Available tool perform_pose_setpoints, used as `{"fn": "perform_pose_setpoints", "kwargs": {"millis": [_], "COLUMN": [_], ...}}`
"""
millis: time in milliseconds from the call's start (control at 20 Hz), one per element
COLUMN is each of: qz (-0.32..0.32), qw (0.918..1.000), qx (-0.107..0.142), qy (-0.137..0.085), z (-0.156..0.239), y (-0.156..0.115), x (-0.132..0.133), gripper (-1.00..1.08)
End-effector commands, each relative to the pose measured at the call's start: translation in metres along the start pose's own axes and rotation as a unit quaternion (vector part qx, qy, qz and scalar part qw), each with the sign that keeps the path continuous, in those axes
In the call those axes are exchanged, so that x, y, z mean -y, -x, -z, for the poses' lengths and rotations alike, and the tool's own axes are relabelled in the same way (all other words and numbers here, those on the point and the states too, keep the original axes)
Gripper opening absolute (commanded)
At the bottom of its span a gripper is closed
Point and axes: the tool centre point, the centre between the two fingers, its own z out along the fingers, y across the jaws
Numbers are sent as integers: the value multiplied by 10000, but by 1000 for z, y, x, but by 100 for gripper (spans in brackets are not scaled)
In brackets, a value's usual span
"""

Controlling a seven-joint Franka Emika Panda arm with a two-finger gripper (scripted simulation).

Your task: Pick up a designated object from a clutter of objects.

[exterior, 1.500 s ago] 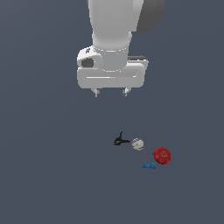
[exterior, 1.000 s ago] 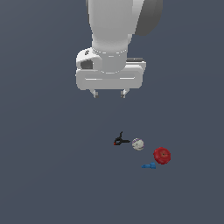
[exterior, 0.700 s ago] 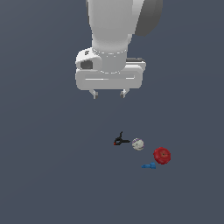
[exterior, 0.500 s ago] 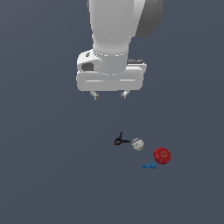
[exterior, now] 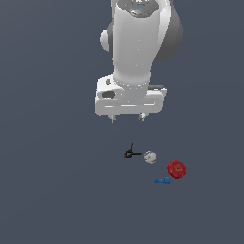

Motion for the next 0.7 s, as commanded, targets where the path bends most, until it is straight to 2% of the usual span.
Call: {"fn": "perform_pose_setpoints", "kwargs": {"millis": [0,350,650], "qz": [42,184,281], "qw": [10000,9998,9995], "qx": [12,46,73], "qy": [-5,-44,-94], "z": [-19,-88,-142], "y": [-8,-31,-39], "x": [12,56,90], "gripper": [100,100,100]}}
